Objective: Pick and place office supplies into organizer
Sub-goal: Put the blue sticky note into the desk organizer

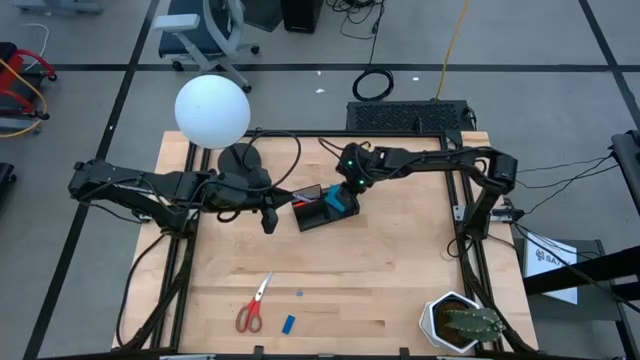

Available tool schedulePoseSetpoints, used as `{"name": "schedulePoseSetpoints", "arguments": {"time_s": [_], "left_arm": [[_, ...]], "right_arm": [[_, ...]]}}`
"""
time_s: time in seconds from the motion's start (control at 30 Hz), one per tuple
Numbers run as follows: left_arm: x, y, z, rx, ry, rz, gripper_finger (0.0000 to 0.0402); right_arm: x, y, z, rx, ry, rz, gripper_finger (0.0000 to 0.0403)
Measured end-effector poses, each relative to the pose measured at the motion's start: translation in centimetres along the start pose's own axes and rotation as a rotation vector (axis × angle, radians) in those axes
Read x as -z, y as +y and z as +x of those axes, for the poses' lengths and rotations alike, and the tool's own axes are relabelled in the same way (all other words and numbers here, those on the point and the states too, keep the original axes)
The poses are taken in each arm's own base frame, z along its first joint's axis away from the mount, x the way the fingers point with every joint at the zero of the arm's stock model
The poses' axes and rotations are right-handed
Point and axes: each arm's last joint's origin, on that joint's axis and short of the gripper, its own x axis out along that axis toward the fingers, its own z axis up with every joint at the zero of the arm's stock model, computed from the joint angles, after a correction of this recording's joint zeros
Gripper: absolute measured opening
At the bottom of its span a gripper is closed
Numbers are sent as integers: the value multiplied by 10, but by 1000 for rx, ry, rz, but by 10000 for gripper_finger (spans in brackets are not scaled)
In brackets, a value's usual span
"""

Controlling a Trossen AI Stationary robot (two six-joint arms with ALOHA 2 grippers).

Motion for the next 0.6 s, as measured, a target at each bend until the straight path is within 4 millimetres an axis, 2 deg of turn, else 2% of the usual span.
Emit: {"name": "schedulePoseSetpoints", "arguments": {"time_s": [0.3, 0.6], "left_arm": [[0, 0, 0, -1, 4, 3, 56], [0, 0, 0, -1, 5, -1, 56]], "right_arm": [[-2, 1, -2, -150, 41, 131, 5], [-5, -2, -5, -161, 42, 289, 3]]}}
